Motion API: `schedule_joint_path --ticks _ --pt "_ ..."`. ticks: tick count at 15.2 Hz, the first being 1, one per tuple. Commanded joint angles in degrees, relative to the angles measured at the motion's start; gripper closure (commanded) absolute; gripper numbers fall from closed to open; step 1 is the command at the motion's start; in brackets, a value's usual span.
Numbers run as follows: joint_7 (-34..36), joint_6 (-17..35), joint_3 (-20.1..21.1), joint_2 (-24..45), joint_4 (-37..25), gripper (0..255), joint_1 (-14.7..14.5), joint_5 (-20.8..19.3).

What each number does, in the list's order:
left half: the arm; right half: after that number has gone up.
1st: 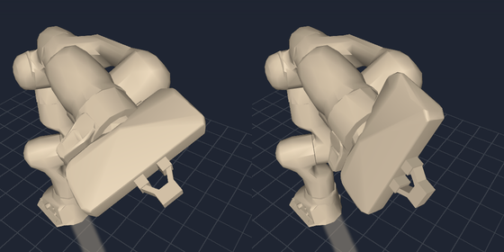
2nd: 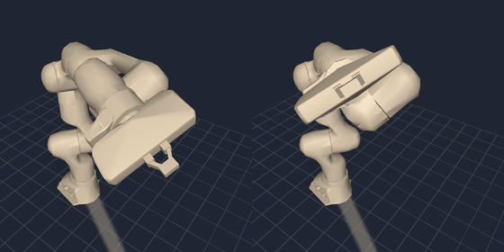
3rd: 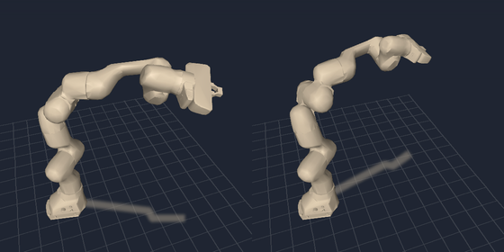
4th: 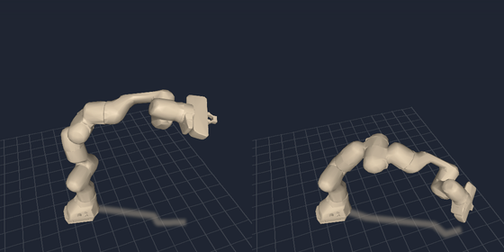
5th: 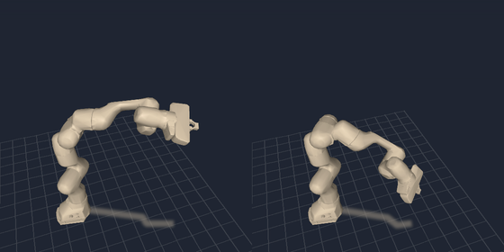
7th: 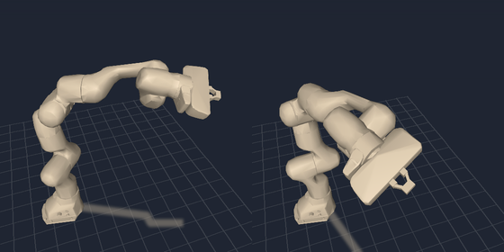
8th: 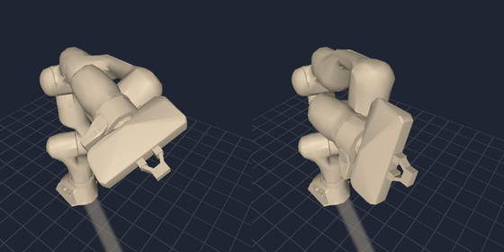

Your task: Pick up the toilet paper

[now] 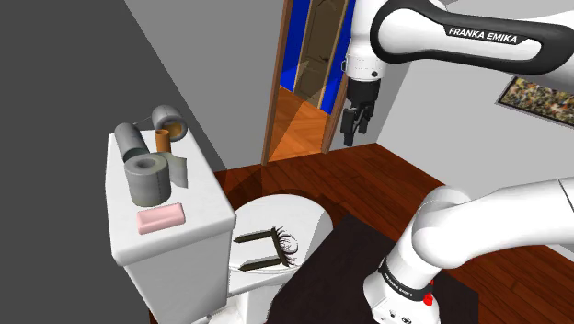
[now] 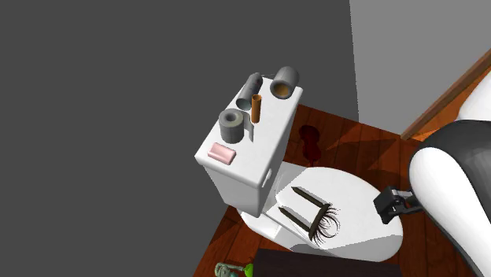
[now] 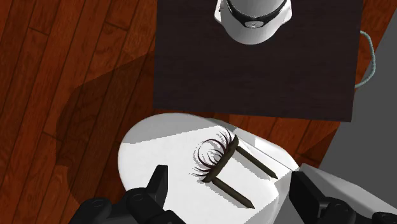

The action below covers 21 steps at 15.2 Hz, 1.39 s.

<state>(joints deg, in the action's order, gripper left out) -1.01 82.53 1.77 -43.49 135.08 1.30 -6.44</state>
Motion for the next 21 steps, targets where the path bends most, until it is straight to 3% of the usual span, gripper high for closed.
schedule_joint_path --ticks 1,11,21 --pt "0.0 0.0 0.0 0.0 0.0 0 0.0 0.0" --pt "8.4 7.1 8.0 15.8 -8.4 0 -3.5 6.3" --pt "16.6 11.1 15.0 34.1 -22.9 0 -6.2 7.5"
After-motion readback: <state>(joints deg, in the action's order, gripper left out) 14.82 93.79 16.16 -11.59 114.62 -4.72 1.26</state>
